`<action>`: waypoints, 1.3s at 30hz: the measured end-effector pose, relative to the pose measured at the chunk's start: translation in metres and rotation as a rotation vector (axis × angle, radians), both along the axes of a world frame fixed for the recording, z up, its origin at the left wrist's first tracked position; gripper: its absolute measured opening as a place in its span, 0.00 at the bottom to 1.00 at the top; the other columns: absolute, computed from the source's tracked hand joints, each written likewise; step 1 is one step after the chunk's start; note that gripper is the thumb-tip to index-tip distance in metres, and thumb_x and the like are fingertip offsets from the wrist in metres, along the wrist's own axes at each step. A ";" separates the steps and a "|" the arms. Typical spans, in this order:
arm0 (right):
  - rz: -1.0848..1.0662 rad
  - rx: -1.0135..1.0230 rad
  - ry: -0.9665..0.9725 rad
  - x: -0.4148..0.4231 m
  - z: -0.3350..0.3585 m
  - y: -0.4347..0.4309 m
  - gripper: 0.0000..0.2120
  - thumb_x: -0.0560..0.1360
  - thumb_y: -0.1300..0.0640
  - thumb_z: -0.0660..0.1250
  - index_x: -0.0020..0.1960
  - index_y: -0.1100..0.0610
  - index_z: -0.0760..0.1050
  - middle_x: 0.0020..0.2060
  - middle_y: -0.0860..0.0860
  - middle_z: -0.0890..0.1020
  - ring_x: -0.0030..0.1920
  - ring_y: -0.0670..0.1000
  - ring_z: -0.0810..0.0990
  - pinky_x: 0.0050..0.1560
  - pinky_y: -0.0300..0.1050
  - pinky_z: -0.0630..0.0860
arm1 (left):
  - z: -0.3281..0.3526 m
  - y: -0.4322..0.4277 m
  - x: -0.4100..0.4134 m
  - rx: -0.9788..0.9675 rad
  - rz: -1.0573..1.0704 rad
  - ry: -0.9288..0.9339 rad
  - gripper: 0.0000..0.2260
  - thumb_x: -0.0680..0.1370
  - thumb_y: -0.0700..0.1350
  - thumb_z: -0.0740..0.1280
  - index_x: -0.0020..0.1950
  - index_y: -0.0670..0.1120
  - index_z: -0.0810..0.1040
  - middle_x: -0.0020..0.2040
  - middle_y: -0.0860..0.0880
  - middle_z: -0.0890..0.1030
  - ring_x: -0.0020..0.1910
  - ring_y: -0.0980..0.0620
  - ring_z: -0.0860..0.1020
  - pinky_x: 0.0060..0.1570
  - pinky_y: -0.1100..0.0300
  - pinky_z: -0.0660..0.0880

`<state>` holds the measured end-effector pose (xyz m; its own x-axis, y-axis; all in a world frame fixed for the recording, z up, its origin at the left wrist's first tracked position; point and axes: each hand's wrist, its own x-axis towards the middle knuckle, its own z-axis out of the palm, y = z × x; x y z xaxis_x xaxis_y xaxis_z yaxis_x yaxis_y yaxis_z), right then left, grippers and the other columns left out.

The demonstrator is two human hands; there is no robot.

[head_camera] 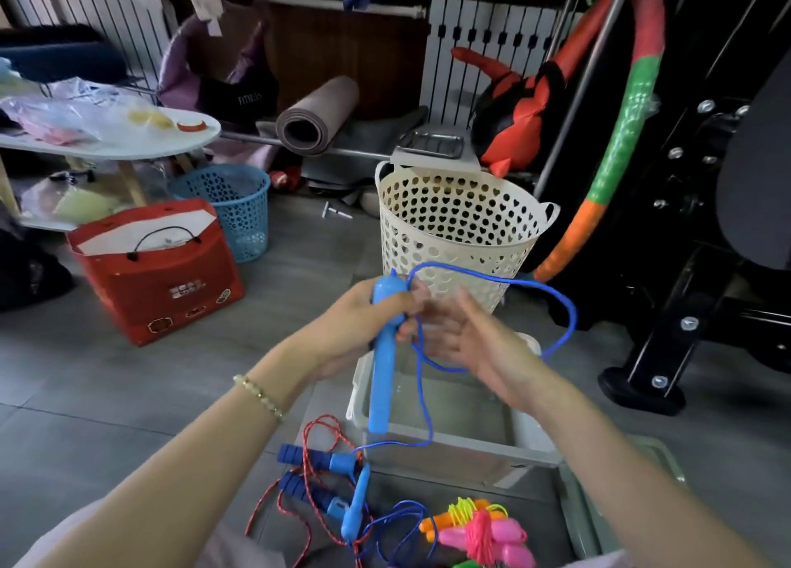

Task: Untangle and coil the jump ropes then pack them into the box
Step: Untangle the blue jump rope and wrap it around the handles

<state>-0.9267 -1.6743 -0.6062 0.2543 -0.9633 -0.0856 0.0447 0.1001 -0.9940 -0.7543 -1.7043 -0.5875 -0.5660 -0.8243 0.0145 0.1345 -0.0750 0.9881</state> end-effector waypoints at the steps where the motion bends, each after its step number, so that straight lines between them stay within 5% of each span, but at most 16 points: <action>1: 0.102 0.030 -0.010 0.009 -0.005 0.002 0.24 0.77 0.39 0.51 0.56 0.52 0.77 0.53 0.49 0.83 0.56 0.50 0.80 0.63 0.44 0.71 | 0.004 -0.002 0.002 0.015 0.021 0.033 0.05 0.77 0.43 0.66 0.40 0.48 0.76 0.29 0.53 0.70 0.26 0.56 0.67 0.32 0.64 0.69; 5: 0.350 0.068 0.300 0.020 -0.018 0.014 0.16 0.80 0.48 0.55 0.58 0.55 0.75 0.54 0.51 0.82 0.59 0.46 0.78 0.66 0.42 0.68 | 0.014 -0.011 0.009 0.031 0.161 0.079 0.05 0.80 0.38 0.60 0.50 0.41 0.76 0.33 0.52 0.70 0.25 0.58 0.66 0.27 0.69 0.66; 8: 0.388 0.025 0.487 0.007 -0.024 0.012 0.12 0.81 0.60 0.57 0.56 0.66 0.75 0.53 0.62 0.81 0.47 0.45 0.80 0.58 0.45 0.74 | 0.008 -0.032 0.030 0.041 0.283 0.057 0.09 0.79 0.42 0.63 0.56 0.43 0.79 0.44 0.48 0.77 0.26 0.59 0.67 0.29 0.67 0.67; 10: 0.242 0.027 0.350 0.006 -0.013 0.010 0.11 0.81 0.62 0.56 0.53 0.66 0.75 0.47 0.60 0.83 0.40 0.43 0.82 0.50 0.39 0.78 | 0.001 -0.034 0.039 0.022 0.194 -0.122 0.15 0.72 0.50 0.70 0.55 0.45 0.82 0.52 0.45 0.78 0.28 0.58 0.69 0.31 0.65 0.67; 12: 0.039 -0.024 0.167 0.004 0.001 0.005 0.10 0.81 0.61 0.56 0.48 0.61 0.76 0.41 0.53 0.85 0.39 0.46 0.84 0.44 0.37 0.80 | -0.014 -0.024 0.032 0.052 0.010 -0.289 0.19 0.70 0.48 0.74 0.58 0.42 0.81 0.47 0.45 0.76 0.29 0.58 0.71 0.32 0.66 0.71; 15: -0.204 -0.125 0.030 -0.001 0.011 -0.003 0.11 0.81 0.59 0.56 0.47 0.60 0.75 0.41 0.52 0.85 0.40 0.47 0.84 0.41 0.38 0.80 | -0.026 0.005 0.002 -0.074 -0.246 -0.406 0.04 0.78 0.42 0.67 0.51 0.45 0.79 0.39 0.52 0.79 0.31 0.57 0.73 0.36 0.66 0.74; 18: -0.262 -0.080 -0.091 -0.001 0.010 -0.006 0.13 0.81 0.54 0.55 0.48 0.61 0.74 0.40 0.53 0.84 0.40 0.49 0.84 0.41 0.40 0.80 | -0.024 0.008 -0.006 -0.143 -0.168 -0.343 0.07 0.79 0.42 0.65 0.44 0.41 0.74 0.29 0.50 0.74 0.28 0.56 0.70 0.34 0.66 0.71; 21: -0.091 0.080 -0.216 0.006 0.002 -0.006 0.21 0.78 0.45 0.51 0.53 0.59 0.76 0.44 0.53 0.84 0.45 0.50 0.83 0.52 0.46 0.80 | -0.014 0.001 0.002 -0.078 -0.036 -0.216 0.09 0.80 0.41 0.63 0.39 0.43 0.75 0.30 0.48 0.72 0.27 0.56 0.70 0.31 0.68 0.70; 25: 0.203 0.183 -0.066 0.019 -0.018 0.004 0.25 0.74 0.41 0.51 0.59 0.56 0.74 0.51 0.51 0.83 0.56 0.50 0.80 0.64 0.49 0.71 | -0.006 -0.012 0.012 -0.023 0.085 -0.018 0.08 0.80 0.38 0.61 0.41 0.45 0.74 0.33 0.51 0.72 0.27 0.56 0.68 0.29 0.66 0.69; 31: 0.417 0.120 0.374 0.009 -0.033 0.010 0.03 0.78 0.60 0.62 0.50 0.56 0.75 0.46 0.52 0.82 0.47 0.42 0.80 0.56 0.36 0.72 | -0.002 -0.025 0.026 0.049 0.331 0.054 0.07 0.81 0.37 0.59 0.51 0.42 0.77 0.35 0.52 0.72 0.26 0.58 0.67 0.28 0.68 0.67; 34: 0.253 0.041 0.306 0.006 -0.026 0.007 0.04 0.78 0.65 0.61 0.48 0.62 0.75 0.39 0.50 0.84 0.41 0.42 0.82 0.49 0.33 0.75 | -0.011 -0.029 0.030 0.057 0.319 0.005 0.08 0.80 0.40 0.62 0.57 0.42 0.77 0.44 0.50 0.78 0.27 0.57 0.67 0.29 0.68 0.68; 39: -0.220 -0.140 -0.090 0.005 0.004 -0.002 0.07 0.78 0.63 0.59 0.46 0.59 0.75 0.37 0.50 0.85 0.39 0.47 0.84 0.39 0.36 0.79 | -0.036 -0.004 0.014 0.003 -0.150 -0.413 0.09 0.77 0.45 0.68 0.56 0.44 0.79 0.36 0.48 0.74 0.29 0.57 0.71 0.34 0.66 0.72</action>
<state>-0.9215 -1.6761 -0.6019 0.0385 -0.9971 0.0661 0.1391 -0.0601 -0.9885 -0.7408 -1.7080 -0.6239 -0.6371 -0.7324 -0.2403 -0.2847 -0.0660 0.9563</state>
